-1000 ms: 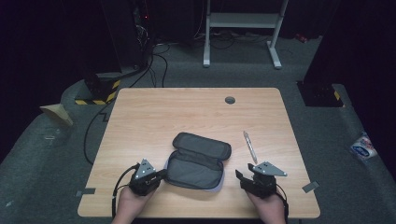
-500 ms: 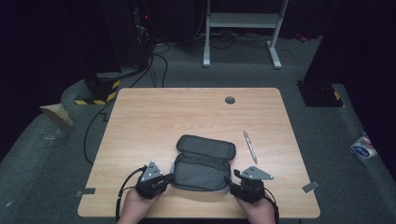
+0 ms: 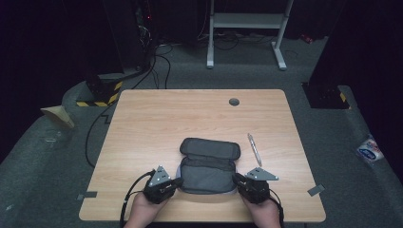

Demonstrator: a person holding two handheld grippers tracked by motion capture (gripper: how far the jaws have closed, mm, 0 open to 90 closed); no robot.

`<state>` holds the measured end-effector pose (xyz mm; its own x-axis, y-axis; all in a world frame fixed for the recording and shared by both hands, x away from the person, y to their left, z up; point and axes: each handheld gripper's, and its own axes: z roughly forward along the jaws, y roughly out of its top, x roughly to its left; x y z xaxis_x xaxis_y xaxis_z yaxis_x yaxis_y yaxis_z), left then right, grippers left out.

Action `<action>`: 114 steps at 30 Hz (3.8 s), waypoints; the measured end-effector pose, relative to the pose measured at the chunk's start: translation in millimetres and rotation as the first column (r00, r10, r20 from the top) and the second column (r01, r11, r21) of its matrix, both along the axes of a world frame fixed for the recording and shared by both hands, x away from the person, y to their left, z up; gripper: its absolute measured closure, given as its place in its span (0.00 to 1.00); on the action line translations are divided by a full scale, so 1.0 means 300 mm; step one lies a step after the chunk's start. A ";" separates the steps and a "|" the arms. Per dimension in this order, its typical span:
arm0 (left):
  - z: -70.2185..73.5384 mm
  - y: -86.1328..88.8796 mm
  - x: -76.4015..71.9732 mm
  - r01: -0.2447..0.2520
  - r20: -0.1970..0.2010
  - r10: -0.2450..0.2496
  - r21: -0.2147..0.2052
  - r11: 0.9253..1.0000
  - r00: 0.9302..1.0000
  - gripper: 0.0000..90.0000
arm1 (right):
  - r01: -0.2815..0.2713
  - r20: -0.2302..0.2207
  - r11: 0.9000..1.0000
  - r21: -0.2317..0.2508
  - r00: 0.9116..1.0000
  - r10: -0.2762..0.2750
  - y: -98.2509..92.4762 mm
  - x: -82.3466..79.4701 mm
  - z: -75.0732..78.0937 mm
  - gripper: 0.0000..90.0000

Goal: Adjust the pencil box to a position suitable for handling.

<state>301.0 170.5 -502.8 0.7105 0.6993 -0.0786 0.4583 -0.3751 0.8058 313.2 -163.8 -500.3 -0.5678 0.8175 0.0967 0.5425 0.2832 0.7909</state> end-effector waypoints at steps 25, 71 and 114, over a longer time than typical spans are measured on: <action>-0.016 -0.017 0.140 -0.117 0.010 0.118 -0.058 0.991 0.993 0.94 | 0.067 0.085 0.995 -0.071 0.995 -0.061 0.060 0.173 -0.010 0.91; 0.036 0.037 0.070 -0.167 0.064 0.172 -0.081 0.983 0.983 0.77 | 0.040 0.147 0.999 0.002 0.988 -0.039 0.029 0.131 0.046 0.73; -0.082 0.292 0.079 -0.365 0.001 0.367 0.103 0.925 0.930 0.57 | 0.075 0.113 0.997 -0.017 0.991 -0.073 -0.151 0.188 0.028 0.67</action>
<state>324.7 258.3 -527.4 0.4030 0.9152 -0.0057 0.5930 -0.2564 0.7633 369.5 -209.0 -491.9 -0.5117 0.8589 0.0184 0.4710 0.2625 0.8422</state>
